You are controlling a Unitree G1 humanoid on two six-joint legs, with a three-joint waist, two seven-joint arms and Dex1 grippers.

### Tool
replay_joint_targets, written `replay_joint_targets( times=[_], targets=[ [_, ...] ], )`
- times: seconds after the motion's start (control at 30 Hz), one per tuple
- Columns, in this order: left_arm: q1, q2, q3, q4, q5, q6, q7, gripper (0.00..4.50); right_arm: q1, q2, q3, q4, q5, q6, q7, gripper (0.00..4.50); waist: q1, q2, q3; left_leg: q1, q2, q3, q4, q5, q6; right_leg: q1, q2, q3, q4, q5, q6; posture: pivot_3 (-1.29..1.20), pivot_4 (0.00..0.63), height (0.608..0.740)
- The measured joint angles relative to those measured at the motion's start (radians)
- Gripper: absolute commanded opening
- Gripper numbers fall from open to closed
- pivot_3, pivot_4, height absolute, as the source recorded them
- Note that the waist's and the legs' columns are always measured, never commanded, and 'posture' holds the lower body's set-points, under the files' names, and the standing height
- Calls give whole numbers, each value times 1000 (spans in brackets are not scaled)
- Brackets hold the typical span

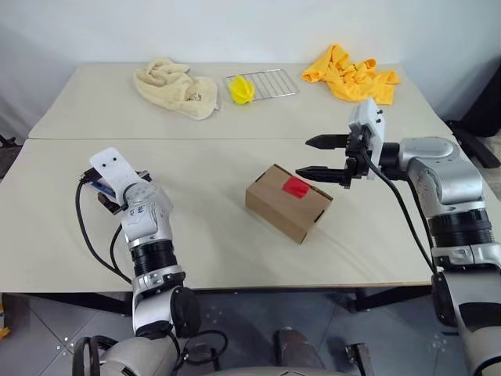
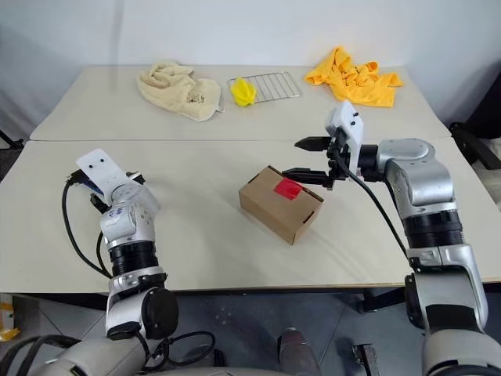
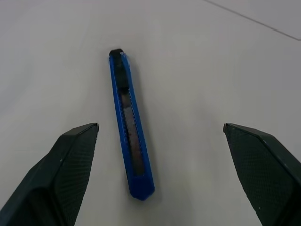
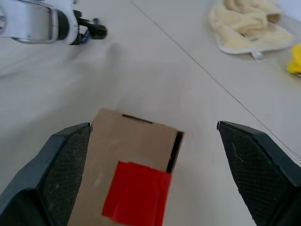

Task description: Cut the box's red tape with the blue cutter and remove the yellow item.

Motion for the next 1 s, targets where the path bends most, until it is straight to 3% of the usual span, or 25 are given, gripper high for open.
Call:
replay_joint_targets(
  times=[0.33,0.4,0.53,0.7,1.0],
  targets=[
    [-42,35,23,118,-57,-74,56,4500,-24,0,-2,22,-20,-24,24,4454,-1,0,0,0,0,1,-1,0,0,0,-7,-15,0,1,-2,0,150,740],
    [-42,38,23,126,-65,-83,65,3932,-21,-3,-2,22,-21,-24,22,4500,-2,0,0,0,0,1,-1,0,0,0,-8,-18,-1,1,-3,0,150,740],
    [-41,49,23,127,-76,-81,78,3932,-18,-11,-5,22,-32,-24,12,4500,-1,0,0,0,0,1,-1,0,0,0,-8,-19,-1,2,-3,0,150,740],
    [-33,50,23,110,-79,-70,105,2818,-18,-12,-6,22,-41,-24,2,4500,-2,0,0,0,0,2,-1,0,0,0,-8,-19,-1,2,-3,0,150,740],
    [-10,45,23,62,-94,-36,126,2818,-18,-12,-7,33,-55,-29,-2,4500,-2,0,0,0,0,2,-1,0,0,0,-8,-19,-2,2,-3,0,150,740]
  ],
)
